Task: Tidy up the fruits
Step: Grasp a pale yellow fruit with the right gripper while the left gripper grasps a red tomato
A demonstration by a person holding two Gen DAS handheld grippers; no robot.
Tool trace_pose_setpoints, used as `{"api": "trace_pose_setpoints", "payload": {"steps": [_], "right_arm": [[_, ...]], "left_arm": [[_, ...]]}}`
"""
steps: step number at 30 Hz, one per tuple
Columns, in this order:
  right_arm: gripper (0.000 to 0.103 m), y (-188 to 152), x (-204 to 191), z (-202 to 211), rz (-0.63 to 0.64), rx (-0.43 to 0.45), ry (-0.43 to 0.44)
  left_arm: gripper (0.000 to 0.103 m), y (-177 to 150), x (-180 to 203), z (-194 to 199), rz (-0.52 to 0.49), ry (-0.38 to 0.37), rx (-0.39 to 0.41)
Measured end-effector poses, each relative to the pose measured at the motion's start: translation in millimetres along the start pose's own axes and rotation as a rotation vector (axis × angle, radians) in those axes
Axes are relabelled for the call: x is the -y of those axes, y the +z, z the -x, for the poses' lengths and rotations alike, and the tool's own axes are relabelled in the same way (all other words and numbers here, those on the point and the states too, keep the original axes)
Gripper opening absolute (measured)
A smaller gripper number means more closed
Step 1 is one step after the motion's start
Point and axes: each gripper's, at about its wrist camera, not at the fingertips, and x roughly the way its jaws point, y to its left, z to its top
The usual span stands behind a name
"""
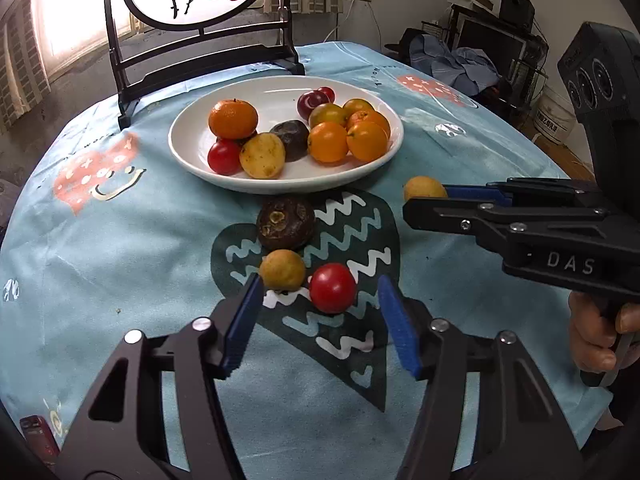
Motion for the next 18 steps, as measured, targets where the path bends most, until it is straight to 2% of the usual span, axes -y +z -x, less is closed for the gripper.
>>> {"api": "trace_pose_setpoints", "payload": {"steps": [2,4,13,18], "right_arm": [[0.025,-0.7,-1.0,0.0,0.004,-0.001,0.001],[0.025,-0.8,-1.7,0.2,0.006,-0.003,0.000],[0.025,-0.7,-3.3,0.9,0.017,0.003,-0.005],[0.025,-0.8,-3.1,1.9,0.017,0.008,-0.013]], "left_arm": [[0.042,-0.4,-0.5,-2.8,0.002,-0.019,-0.013],[0.037,-1.6,-0.5,-4.3,0.005,-0.036,-0.023],[0.036,-3.6,2.7,-14.7,-0.006,-0.043,-0.053],[0.030,-0.9,0.5,-20.8,0.014,-0.029,-0.052]]}}
